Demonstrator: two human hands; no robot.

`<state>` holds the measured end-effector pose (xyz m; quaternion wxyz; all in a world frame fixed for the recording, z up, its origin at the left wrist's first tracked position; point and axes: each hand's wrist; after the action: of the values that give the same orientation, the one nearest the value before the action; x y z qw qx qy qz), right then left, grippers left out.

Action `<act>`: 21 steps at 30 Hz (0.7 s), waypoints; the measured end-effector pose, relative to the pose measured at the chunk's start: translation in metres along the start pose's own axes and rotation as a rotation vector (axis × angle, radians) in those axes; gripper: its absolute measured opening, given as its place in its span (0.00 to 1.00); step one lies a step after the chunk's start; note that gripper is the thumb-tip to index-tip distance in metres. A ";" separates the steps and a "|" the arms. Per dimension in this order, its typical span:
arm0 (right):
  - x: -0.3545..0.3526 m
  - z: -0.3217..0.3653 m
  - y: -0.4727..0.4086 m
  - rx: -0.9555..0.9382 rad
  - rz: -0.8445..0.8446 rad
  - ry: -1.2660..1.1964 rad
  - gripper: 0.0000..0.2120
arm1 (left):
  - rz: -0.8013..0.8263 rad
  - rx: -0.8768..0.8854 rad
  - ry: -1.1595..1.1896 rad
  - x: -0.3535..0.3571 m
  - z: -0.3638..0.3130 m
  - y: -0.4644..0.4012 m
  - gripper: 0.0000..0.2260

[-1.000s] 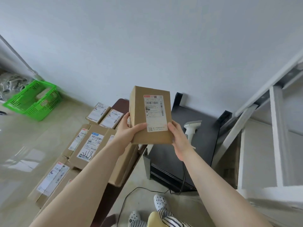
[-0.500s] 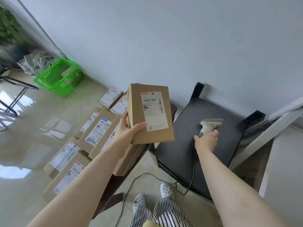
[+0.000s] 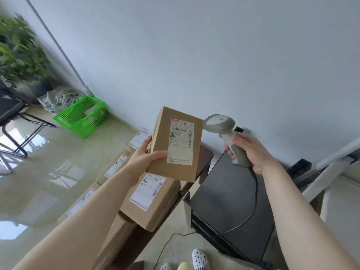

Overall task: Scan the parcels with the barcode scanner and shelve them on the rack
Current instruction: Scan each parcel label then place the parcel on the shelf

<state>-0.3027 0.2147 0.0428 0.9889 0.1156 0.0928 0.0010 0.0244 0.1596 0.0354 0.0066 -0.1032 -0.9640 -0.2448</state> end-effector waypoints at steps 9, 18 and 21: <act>0.006 0.060 0.022 -0.062 0.404 0.377 0.18 | 0.020 -0.024 -0.047 -0.023 -0.016 0.010 0.52; 0.019 0.062 0.025 -0.043 0.449 0.493 0.19 | 0.026 -0.009 -0.044 -0.033 -0.010 0.015 0.53; 0.023 0.059 0.023 -0.049 0.439 0.511 0.21 | 0.019 -0.005 -0.046 -0.034 -0.008 0.015 0.54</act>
<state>-0.2689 0.2245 0.1006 0.9123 0.1050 0.3108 0.2452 0.0607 0.1623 0.0478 -0.0135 -0.1181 -0.9623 -0.2445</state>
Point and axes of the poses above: each hand's wrist, its own y-axis away from the middle knuckle, its own x-axis out of the palm, z = x × y, and after that the axes turned 15 degrees about y, right-handed
